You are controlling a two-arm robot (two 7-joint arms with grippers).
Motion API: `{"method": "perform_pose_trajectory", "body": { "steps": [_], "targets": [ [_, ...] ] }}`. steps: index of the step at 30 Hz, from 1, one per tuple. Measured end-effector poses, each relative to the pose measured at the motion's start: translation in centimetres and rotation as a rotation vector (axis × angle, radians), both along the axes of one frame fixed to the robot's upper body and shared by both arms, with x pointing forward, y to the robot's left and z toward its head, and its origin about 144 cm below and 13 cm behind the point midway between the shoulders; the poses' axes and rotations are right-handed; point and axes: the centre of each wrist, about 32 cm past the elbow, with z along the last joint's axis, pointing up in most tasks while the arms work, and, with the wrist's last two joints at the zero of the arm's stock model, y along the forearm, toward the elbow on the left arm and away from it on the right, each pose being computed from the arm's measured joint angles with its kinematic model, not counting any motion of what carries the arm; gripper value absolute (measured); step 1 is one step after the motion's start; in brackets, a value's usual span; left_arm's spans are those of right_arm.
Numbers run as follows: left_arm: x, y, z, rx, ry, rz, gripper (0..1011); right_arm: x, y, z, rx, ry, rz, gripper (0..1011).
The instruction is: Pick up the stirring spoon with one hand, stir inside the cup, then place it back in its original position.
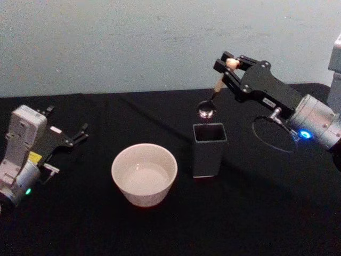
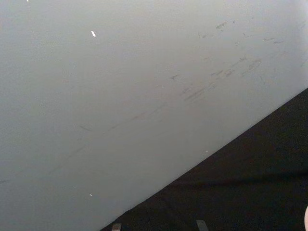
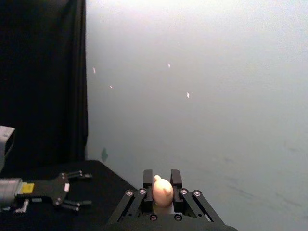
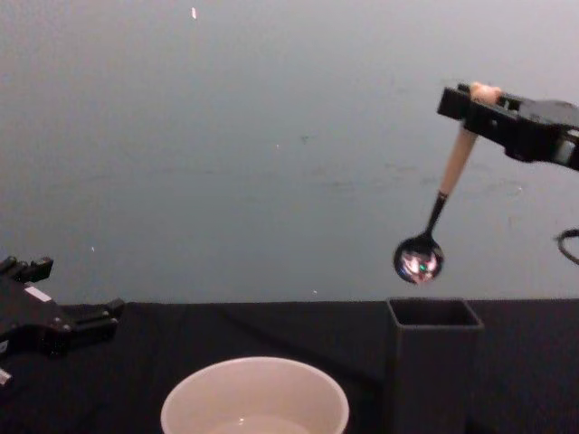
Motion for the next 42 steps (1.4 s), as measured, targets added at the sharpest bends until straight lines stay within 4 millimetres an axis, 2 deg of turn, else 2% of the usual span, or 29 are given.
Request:
{"method": "perform_pose_trajectory", "body": {
  "steps": [7, 17, 27, 42],
  "targets": [
    [0.0, 0.0, 0.0, 0.000, 0.000, 0.000, 1001, 0.8, 1.8, 0.5, 0.008, -0.027, 0.062, 217],
    [0.0, 0.0, 0.0, 0.000, 0.000, 0.000, 1001, 1.4, 4.6, -0.3, -0.003, 0.012, 0.156, 218],
    [0.0, 0.0, 0.0, 0.000, 0.000, 0.000, 1001, 1.2, 7.1, -1.9, -0.042, 0.069, 0.270, 217],
    [0.0, 0.0, 0.0, 0.000, 0.000, 0.000, 1001, 1.5, 8.8, -5.0, -0.106, 0.131, 0.296, 217]
  ]
}}
